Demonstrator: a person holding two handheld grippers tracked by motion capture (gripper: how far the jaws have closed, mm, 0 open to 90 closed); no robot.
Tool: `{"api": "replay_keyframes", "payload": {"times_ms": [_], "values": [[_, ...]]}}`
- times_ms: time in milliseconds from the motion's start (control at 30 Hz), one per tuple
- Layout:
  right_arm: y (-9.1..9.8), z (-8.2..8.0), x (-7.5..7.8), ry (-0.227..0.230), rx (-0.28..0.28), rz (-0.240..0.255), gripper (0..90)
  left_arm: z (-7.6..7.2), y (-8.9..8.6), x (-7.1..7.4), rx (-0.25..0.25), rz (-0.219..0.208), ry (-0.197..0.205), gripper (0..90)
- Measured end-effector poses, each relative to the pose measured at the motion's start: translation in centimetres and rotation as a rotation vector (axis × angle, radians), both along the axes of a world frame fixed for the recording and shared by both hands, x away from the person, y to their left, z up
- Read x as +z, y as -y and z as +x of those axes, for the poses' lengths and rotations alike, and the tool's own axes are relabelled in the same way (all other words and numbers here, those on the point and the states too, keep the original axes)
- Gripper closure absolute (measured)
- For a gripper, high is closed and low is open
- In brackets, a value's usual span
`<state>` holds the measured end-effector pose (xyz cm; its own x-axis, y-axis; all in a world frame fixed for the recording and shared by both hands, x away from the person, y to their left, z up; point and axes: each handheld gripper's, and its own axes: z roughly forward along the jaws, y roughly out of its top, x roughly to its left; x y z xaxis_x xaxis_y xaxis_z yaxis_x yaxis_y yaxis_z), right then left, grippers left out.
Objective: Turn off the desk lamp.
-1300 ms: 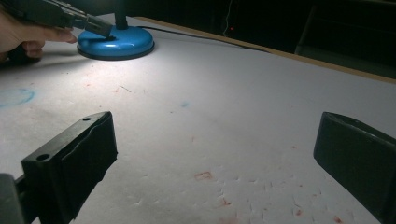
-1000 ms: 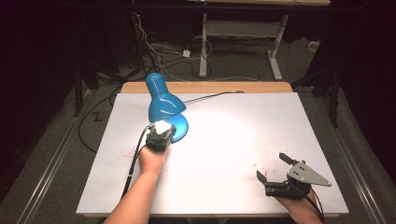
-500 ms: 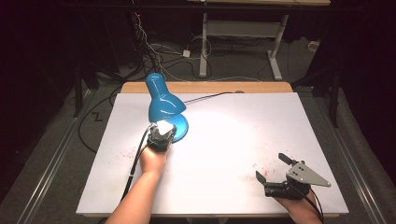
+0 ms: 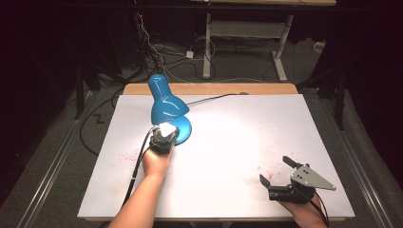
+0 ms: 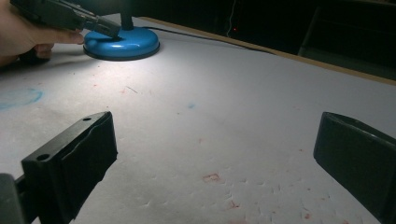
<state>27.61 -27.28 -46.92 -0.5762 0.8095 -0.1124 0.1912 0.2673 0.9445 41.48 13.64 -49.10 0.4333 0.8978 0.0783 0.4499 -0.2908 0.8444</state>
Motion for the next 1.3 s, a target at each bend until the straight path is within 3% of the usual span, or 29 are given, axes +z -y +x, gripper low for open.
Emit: {"api": "replay_keyframes", "payload": {"times_ms": [133,167,600,800,967,1133,1300], "values": [[0.0,0.0,0.0,-0.001,0.000,0.001,0.6,0.2,-0.1,0.0,0.033,-0.003,-0.011,88.3],[0.0,0.0,0.0,0.000,0.000,0.001,0.6,0.3,-0.4,0.0,0.039,-0.020,-0.023,88.3],[-0.1,0.0,0.0,-0.002,0.001,0.002,0.5,0.3,-0.4,0.1,0.037,-0.026,-0.024,88.3],[0.0,0.1,0.0,-0.004,-0.003,0.005,0.6,0.2,-0.5,0.2,0.021,-0.035,-0.020,88.2],[-0.1,0.1,0.0,-0.001,-0.001,0.003,0.6,-0.1,-0.6,0.3,0.008,-0.071,-0.023,88.2],[-0.1,0.1,-0.1,-0.003,0.000,0.002,0.5,-0.8,-0.7,0.3,-0.016,-0.070,-0.019,88.3],[-0.2,0.1,-0.1,-0.005,-0.001,0.005,0.6,-1.5,-0.9,0.7,-0.044,-0.113,-0.015,88.2]]}}
